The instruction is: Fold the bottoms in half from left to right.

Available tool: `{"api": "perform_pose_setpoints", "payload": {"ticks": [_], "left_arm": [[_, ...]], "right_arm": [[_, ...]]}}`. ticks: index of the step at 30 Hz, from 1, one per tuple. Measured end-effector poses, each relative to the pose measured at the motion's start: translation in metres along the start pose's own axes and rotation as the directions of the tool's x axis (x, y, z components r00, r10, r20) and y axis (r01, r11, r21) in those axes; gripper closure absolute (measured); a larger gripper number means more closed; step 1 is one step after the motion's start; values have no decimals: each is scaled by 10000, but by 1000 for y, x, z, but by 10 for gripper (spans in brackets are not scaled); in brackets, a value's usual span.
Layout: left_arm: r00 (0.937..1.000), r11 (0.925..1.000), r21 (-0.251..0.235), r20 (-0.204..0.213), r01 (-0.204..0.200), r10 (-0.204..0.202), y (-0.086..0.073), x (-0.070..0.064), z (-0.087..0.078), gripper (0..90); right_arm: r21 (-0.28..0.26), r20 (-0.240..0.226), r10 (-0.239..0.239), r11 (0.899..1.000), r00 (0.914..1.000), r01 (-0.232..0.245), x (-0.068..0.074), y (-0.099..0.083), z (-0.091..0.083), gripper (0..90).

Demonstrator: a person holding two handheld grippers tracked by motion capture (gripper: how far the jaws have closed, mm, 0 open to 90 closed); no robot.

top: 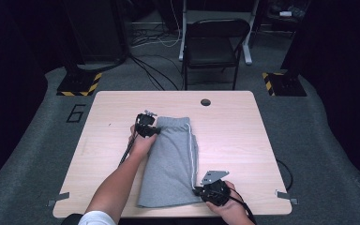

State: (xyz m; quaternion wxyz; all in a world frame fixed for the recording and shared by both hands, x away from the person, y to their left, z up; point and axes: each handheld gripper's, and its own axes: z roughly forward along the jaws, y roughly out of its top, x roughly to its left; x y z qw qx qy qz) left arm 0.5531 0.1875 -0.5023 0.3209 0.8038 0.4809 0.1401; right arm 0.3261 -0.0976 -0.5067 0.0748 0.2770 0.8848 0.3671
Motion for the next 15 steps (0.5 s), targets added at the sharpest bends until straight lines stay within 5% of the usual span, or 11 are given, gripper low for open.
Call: {"api": "perform_pose_setpoints", "payload": {"ticks": [10,15], "left_arm": [[9998,9999,-41,135,151,-150,-2,0,1,781],[9998,9997,-178,122,157,-154,-5,3,0,720]], "right_arm": [[53,2,-12,10000,10000,12,-1,-1,-1,827],[-214,40,196,9996,9998,-195,-1,-2,-4,736]]}}
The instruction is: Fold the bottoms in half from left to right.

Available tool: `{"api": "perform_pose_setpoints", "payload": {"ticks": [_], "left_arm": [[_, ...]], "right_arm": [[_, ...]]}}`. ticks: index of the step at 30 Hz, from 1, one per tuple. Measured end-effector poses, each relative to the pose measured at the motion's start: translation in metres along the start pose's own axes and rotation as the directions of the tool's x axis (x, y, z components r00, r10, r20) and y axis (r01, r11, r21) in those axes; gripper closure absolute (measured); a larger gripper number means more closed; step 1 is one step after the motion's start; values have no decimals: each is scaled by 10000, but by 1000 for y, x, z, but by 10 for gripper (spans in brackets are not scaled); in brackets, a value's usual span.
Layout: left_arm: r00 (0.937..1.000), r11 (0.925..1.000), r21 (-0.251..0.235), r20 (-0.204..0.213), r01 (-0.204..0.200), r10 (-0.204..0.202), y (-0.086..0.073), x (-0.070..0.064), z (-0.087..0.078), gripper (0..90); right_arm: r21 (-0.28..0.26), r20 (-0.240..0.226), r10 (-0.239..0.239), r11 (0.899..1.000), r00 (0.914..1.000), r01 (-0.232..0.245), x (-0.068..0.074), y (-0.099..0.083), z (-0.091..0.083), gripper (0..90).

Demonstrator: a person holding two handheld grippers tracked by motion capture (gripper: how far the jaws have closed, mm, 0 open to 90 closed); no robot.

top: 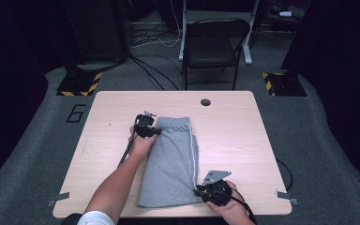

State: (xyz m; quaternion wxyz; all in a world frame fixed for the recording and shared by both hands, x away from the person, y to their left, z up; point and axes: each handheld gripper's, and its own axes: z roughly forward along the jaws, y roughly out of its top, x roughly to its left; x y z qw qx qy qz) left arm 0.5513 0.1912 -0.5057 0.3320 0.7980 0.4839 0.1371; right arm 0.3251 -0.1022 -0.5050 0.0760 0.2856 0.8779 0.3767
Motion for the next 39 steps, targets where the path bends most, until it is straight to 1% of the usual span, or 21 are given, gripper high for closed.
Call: {"api": "perform_pose_setpoints", "payload": {"ticks": [6,7,9,12,14,15,16,18,19,20,21,22,25,26,29,30,33,34,36,37,39], "left_arm": [[9999,9996,-244,44,151,-150,-1,1,-6,653],[9999,9995,-277,30,116,-115,-1,2,-8,629],[9996,9991,-363,140,234,-229,-1,3,-12,593],[9987,9974,-522,137,491,-484,-2,4,-15,566],[9989,9975,-541,164,459,-450,-3,6,-18,552],[9983,9971,-506,192,560,-551,-3,5,-20,546],[9990,9977,-510,159,437,-430,-3,6,-21,541],[9989,9974,-556,135,459,-452,-4,4,-26,531],[9993,9978,-561,154,342,-334,-3,4,-29,527],[9994,9976,-617,169,315,-305,-4,3,-32,522],[9996,9981,-579,208,202,-190,-3,3,-35,516],[9995,9976,-632,191,273,-261,-4,1,-37,514],[9997,9978,-661,238,-40,56,-4,-1,-46,510],[9997,9965,-832,259,21,1,-6,-3,-49,512],[9989,9958,-912,474,38,5,-11,-4,-56,538],[9987,9959,-902,509,58,-12,-13,-4,-59,540],[9980,9952,-972,638,108,-46,-22,-2,-68,538],[9966,9932,-1064,726,462,-386,-25,-3,-69,536],[9950,9939,-942,866,575,-494,-29,0,-74,523],[9951,9944,-926,894,502,-419,-32,1,-76,520],[9946,9936,-994,945,529,-435,-37,1,-80,517]], "right_arm": [[-362,143,149,9992,9998,-144,-4,2,-7,681],[-296,147,225,9993,9996,-220,-5,3,-8,669],[-384,263,128,9992,9996,-118,-7,3,-9,656],[-442,348,315,9986,9989,-300,-9,5,-12,649],[-501,573,267,9985,9980,-238,-10,6,-15,648],[-523,688,122,9986,9976,-86,-12,8,-16,645],[-648,802,174,9978,9966,-122,-12,9,-17,642],[-629,817,41,9980,9966,10,-14,12,-18,634],[-680,842,209,9976,9962,-152,-14,13,-18,632],[-710,893,11,9975,9960,53,-16,14,-17,629],[-724,855,85,9974,9963,-23,-18,16,-17,626],[-778,890,98,9970,9960,-29,-19,17,-16,623],[-719,874,37,9974,9962,26,-21,20,-14,614],[-732,893,-83,9972,9960,149,-23,22,-13,610],[-638,1001,-182,9977,9948,247,-26,25,-10,591],[-555,1052,-336,9977,9939,396,-28,26,-9,588],[-564,1132,-213,9980,9933,278,-32,28,-3,574],[-532,1120,-218,9982,9935,279,-35,29,-2,572],[-445,1037,-220,9987,9944,267,-39,30,2,570],[-405,1002,-77,9991,9949,118,-40,31,4,568],[-329,1004,-98,9994,9949,131,-42,33,7,566]]}}
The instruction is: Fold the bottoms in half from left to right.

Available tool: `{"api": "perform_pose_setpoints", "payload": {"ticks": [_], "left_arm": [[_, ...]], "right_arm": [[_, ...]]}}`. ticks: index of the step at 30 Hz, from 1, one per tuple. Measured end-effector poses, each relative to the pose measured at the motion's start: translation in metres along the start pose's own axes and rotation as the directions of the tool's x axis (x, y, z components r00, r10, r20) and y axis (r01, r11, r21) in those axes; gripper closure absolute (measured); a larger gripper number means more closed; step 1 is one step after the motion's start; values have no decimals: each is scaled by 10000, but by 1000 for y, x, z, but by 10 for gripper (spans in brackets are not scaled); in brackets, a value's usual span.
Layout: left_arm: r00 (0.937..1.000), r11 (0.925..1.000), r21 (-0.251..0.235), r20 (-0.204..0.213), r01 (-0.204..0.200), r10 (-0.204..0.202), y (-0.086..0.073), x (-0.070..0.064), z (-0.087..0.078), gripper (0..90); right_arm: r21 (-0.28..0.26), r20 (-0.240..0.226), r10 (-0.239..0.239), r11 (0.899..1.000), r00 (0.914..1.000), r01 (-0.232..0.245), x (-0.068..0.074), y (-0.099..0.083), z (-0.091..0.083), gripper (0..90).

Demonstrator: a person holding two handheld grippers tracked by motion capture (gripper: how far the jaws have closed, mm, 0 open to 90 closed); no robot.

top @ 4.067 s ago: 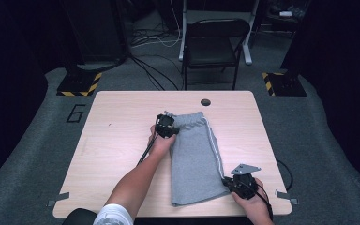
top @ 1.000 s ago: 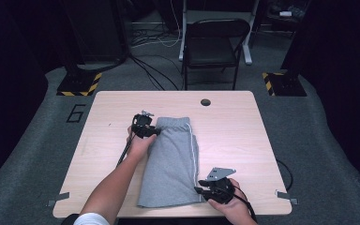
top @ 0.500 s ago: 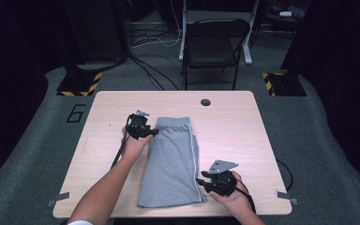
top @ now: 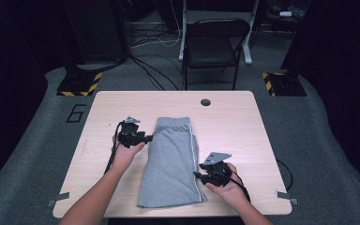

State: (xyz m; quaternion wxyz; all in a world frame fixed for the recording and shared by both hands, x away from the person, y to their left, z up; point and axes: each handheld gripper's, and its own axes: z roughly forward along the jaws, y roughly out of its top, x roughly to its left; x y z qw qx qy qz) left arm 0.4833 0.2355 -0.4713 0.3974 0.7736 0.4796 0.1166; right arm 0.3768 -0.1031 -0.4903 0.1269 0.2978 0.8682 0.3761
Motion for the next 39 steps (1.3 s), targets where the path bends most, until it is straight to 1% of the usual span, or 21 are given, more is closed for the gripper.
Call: {"api": "perform_pose_setpoints", "payload": {"ticks": [5,10,11,12,13,17,18,19,20,22,23,24,26,27,30,32,33,34,35,37,39], "left_arm": [[9999,9998,-143,95,119,-118,-12,-2,-7,513],[9996,9996,-58,95,-268,269,-18,-6,-10,514],[9998,9998,-88,106,-196,197,-19,-8,-10,514],[9989,9989,3,95,-459,459,-19,-7,-11,514],[9987,9987,17,88,-512,512,-20,-7,-11,514],[9988,9989,42,195,-459,459,-21,-7,-8,513],[9993,9995,22,221,-312,311,-21,-7,-7,513],[9989,9991,122,231,-409,406,-21,-5,-6,512],[9988,9990,111,238,-433,431,-21,-5,-6,511],[9990,9993,137,274,-361,357,-21,-3,-5,510],[9987,9990,127,265,-428,425,-20,-2,-5,510],[9994,9997,98,269,-218,215,-21,-3,-4,511],[9992,9994,157,276,-305,300,-20,0,-3,511],[9992,9993,188,230,-325,321,-19,2,-3,511],[9996,10000,28,294,-21,20,-17,4,-2,513],[9995,10000,-18,299,28,-27,-16,4,-1,513],[9995,9999,54,291,-114,112,-14,5,-1,513],[9997,10000,44,241,54,-55,-14,4,0,512],[9998,10000,5,189,41,-41,-14,5,1,512],[9998,9999,120,205,-45,42,-12,6,2,511],[9999,10000,-17,149,60,-59,-11,7,3,510]], "right_arm": [[235,167,-135,9996,9998,131,-5,1,8,540],[272,156,32,9996,9999,-36,-13,7,18,528],[306,111,9,9995,9999,-13,-14,9,20,526],[181,102,17,9998,9999,-19,-16,11,22,525],[156,47,12,9999,10000,-13,-17,12,24,524],[373,56,-206,9991,9998,204,-21,21,32,525],[243,75,-292,9993,9995,290,-23,22,34,525],[235,86,-215,9995,9997,213,-24,24,37,525],[489,116,-202,9986,9997,196,-25,25,41,527],[627,125,-179,9979,9998,170,-26,25,45,530],[840,54,-513,9952,9987,507,-28,24,48,532],[911,90,-583,9942,9983,572,-28,24,49,534],[1022,-120,-968,9900,9952,975,-30,24,49,565],[1084,-179,-763,9911,9969,778,-30,25,49,578],[1368,-396,-1106,9839,9931,1150,-31,28,49,618],[1517,-561,-1306,9788,9899,1377,-30,30,49,655],[1580,-632,-1356,9769,9887,1441,-30,31,49,654],[1676,-724,-1499,9727,9860,1602,-32,32,49,658],[1826,-742,-1513,9697,9857,1625,-33,34,48,664],[1792,-761,-1555,9696,9849,1669,-33,38,47,673],[1542,-804,-1429,9760,9865,1539,-35,42,44,676]]}}
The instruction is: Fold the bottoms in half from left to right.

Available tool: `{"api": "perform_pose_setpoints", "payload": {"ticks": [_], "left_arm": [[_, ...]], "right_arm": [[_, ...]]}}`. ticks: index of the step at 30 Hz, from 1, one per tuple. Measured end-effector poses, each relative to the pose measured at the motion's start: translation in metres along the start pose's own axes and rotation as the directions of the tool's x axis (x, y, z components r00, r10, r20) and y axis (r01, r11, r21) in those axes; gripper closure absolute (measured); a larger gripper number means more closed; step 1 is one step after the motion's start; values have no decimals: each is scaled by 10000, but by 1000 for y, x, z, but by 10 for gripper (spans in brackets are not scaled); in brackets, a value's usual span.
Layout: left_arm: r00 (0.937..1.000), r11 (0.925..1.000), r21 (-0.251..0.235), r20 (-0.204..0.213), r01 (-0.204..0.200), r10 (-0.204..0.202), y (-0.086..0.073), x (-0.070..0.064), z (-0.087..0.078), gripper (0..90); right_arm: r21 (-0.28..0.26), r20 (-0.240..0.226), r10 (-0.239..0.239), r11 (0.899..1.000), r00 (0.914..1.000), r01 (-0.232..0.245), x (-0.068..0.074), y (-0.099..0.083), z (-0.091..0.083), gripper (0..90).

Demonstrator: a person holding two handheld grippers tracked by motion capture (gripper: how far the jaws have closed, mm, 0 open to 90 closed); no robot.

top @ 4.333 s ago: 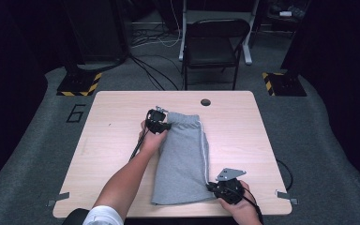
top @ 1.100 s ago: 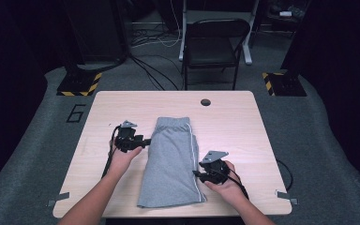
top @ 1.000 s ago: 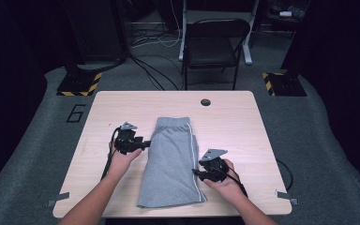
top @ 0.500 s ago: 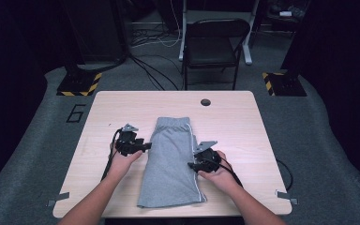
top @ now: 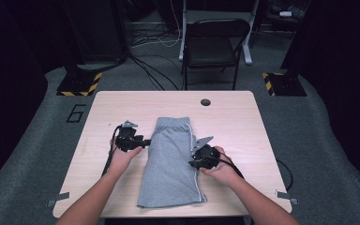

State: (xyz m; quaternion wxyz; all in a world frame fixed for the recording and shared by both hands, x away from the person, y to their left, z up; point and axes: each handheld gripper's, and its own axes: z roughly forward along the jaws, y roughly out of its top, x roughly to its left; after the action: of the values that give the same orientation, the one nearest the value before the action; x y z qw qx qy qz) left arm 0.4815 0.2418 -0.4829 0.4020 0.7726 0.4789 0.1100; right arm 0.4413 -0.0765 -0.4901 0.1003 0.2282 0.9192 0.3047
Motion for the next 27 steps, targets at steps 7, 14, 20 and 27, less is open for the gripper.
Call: {"api": "perform_pose_setpoints", "payload": {"ticks": [7,14,20,27], "left_arm": [[9999,9999,8,70,140,-140,1,5,-2,512],[9998,9999,91,191,79,-81,11,5,-8,516],[9998,10000,70,174,45,-46,17,5,-6,518],[9999,9999,100,169,-34,33,28,3,-2,521]], "right_arm": [[-354,318,309,9989,9990,-297,-14,17,-11,674],[-544,220,562,9970,9982,-549,-26,35,-21,649],[-613,444,772,9953,9960,-745,-35,47,-20,634],[-717,638,1166,9911,9911,-1120,-47,57,-16,621]]}}
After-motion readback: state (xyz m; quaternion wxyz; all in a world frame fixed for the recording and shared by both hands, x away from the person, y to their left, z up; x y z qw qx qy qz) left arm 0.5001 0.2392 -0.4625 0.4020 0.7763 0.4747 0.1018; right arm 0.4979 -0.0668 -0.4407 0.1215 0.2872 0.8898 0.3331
